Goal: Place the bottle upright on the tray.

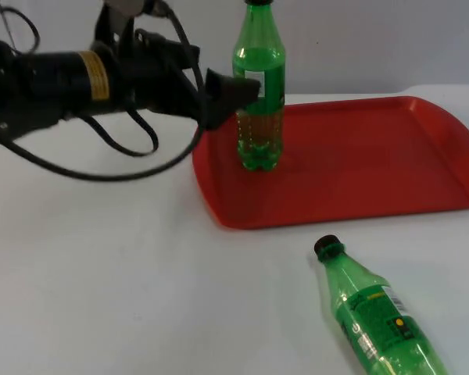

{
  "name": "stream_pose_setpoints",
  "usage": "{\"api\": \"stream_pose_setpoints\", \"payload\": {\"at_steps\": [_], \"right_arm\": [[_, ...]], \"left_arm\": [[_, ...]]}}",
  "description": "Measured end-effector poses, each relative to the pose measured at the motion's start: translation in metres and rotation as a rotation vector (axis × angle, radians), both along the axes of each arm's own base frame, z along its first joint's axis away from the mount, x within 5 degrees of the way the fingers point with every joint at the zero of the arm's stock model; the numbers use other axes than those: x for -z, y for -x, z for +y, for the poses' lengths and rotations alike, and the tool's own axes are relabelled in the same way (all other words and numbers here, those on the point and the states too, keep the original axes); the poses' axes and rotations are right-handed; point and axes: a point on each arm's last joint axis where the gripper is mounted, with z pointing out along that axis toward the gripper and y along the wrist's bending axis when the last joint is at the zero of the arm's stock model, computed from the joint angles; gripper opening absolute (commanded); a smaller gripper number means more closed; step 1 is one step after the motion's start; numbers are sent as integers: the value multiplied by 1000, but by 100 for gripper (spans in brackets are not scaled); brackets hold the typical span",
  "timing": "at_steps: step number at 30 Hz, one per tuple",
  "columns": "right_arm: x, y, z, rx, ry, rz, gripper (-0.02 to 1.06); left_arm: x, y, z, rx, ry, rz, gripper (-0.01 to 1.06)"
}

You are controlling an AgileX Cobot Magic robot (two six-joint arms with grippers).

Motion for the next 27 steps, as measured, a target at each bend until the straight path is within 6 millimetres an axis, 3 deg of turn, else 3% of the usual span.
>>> {"api": "stream_pose_setpoints", "payload": {"at_steps": [4, 5, 8, 10, 13, 19, 27], "right_arm": [[0, 0, 0, 0, 0, 0, 105], [0, 0, 0, 0, 0, 0, 105], [0, 0, 0, 0, 0, 0, 105], [0, 0, 0, 0, 0, 0, 105], [0, 0, 0, 0, 0, 0, 105], [0, 0, 0, 0, 0, 0, 105], [0, 0, 0, 0, 0, 0, 105]], "left_arm": [[-32, 6, 9, -104, -31, 102, 105], [-32, 6, 9, -104, -31, 102, 105], [-65, 16, 15, -139, -45, 118, 105], [-70, 17, 15, -144, -40, 117, 105], [-102, 31, 19, -155, -24, 105, 105], [-134, 46, 25, -207, 14, 102, 105], [-184, 67, 55, -481, -11, -5, 105]]}}
